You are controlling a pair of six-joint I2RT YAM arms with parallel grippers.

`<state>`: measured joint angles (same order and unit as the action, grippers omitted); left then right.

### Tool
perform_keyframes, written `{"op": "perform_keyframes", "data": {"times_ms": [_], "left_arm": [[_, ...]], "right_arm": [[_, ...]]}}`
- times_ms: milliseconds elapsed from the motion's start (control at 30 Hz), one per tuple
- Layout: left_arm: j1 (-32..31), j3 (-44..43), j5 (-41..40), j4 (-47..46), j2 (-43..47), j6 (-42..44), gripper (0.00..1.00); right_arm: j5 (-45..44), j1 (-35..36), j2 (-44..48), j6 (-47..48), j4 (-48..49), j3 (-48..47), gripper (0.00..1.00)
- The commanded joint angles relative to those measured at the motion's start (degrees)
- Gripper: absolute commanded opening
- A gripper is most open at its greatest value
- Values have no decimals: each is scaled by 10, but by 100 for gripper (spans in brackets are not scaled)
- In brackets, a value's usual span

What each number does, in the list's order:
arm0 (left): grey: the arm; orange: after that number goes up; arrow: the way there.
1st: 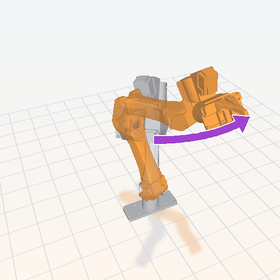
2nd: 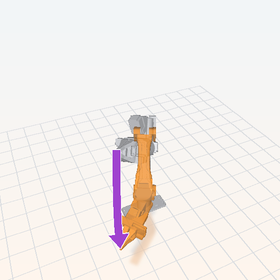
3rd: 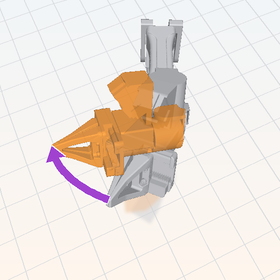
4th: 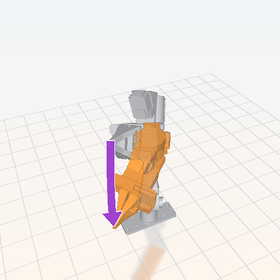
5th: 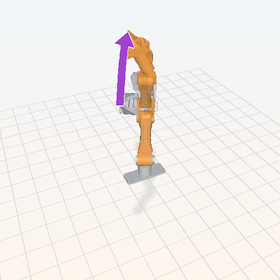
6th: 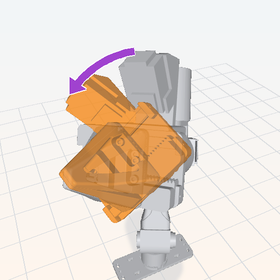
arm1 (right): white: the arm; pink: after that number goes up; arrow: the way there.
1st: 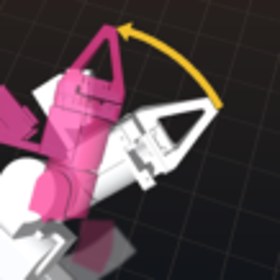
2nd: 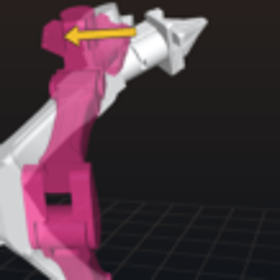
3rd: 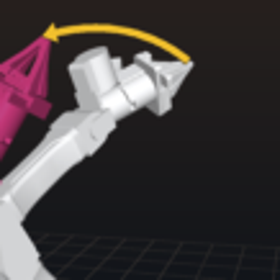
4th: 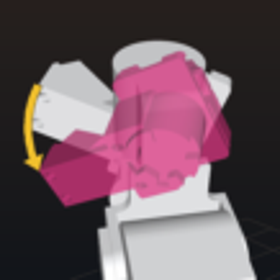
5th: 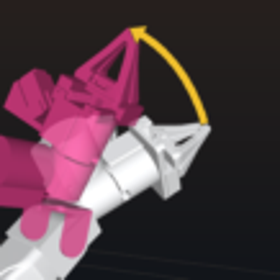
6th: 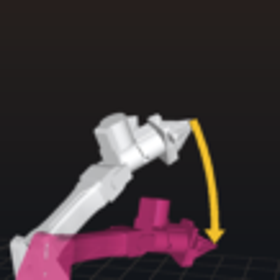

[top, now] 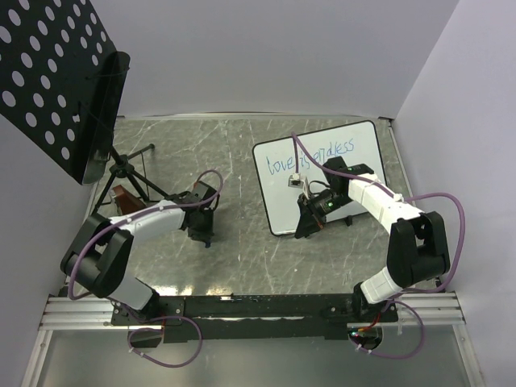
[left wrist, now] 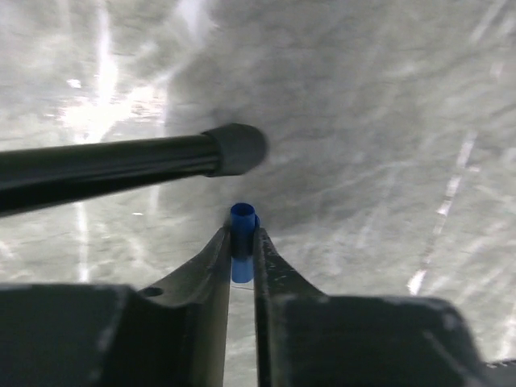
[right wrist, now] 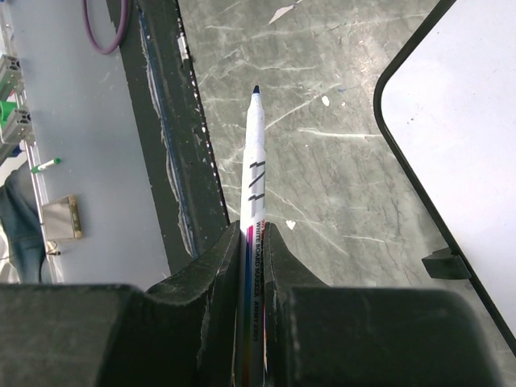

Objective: Write a sentence on the whiteboard
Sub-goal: Pick up the pen cap from the center of the board, then insert the pen cap into the whiteboard marker.

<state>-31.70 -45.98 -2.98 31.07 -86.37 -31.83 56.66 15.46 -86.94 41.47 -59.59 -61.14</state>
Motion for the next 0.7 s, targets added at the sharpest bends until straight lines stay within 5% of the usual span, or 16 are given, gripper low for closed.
{"op": "perform_keyframes", "data": {"times_ms": [0, 133, 667], "left_arm": [[-20, 32, 74, -36, -18, -28, 12], [-67, 17, 97, -76, -33, 0, 1], [-232, 3, 102, -253, 41, 239, 1]], "right_arm": [[21, -4, 33, 13, -7, -17, 0], [16, -4, 27, 14, -4, -14, 0], [-1, -5, 11, 12, 6, -5, 0]]}}
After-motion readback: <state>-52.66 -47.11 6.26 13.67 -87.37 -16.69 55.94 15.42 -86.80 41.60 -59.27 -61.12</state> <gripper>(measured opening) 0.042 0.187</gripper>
